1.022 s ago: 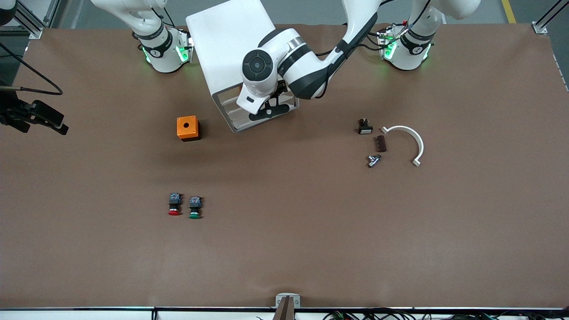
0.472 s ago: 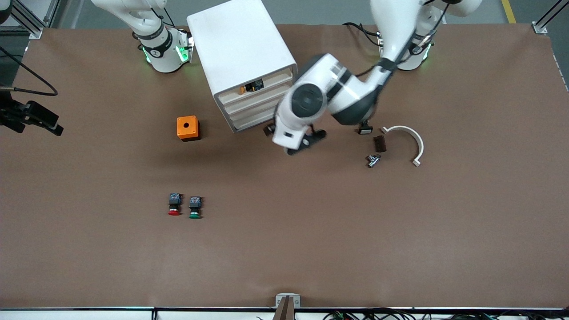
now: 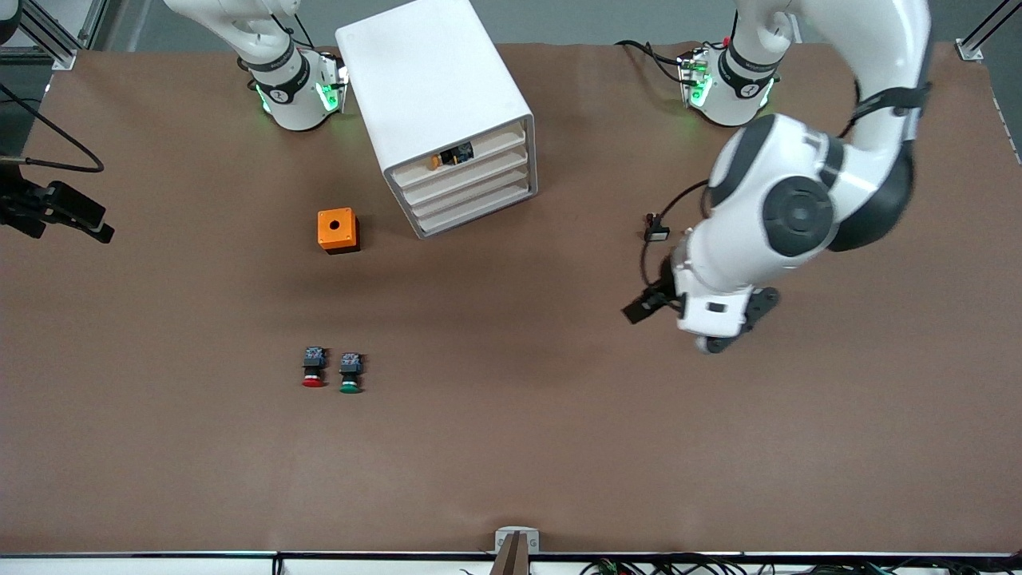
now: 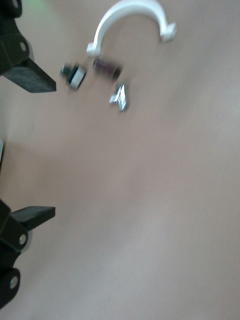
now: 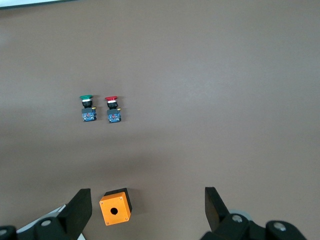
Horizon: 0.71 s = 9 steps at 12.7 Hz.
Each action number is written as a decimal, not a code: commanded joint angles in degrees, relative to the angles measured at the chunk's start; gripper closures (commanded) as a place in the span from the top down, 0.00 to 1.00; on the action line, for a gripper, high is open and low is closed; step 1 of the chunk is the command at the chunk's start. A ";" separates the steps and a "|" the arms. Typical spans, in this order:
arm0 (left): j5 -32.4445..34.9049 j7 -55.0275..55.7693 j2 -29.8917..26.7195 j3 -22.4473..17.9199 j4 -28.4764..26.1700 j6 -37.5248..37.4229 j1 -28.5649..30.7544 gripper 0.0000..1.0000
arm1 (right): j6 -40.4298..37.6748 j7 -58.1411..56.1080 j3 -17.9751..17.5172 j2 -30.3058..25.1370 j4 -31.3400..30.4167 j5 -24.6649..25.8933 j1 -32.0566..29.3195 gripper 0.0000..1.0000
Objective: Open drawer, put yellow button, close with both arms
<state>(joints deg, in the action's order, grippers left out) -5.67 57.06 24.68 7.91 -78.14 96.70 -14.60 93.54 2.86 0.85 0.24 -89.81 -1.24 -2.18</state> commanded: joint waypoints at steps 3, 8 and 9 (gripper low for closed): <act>9.23 -11.94 -4.80 0.79 -0.88 -1.69 8.52 1.00 | -0.28 -0.49 -0.94 -1.38 -1.07 0.80 -0.37 1.00; 10.50 -32.93 -13.50 1.05 -1.05 -6.77 15.55 1.00 | -1.42 -0.49 -0.85 -1.29 -1.16 0.80 -0.37 1.00; 10.50 -36.45 -15.09 1.05 -1.23 -8.62 15.91 1.00 | -1.43 0.04 -0.85 -1.29 -1.16 0.80 -0.37 1.00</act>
<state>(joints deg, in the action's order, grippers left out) 3.94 26.23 13.03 8.04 -77.80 90.73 -0.40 92.48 2.85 0.41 0.23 -89.88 -1.23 -2.17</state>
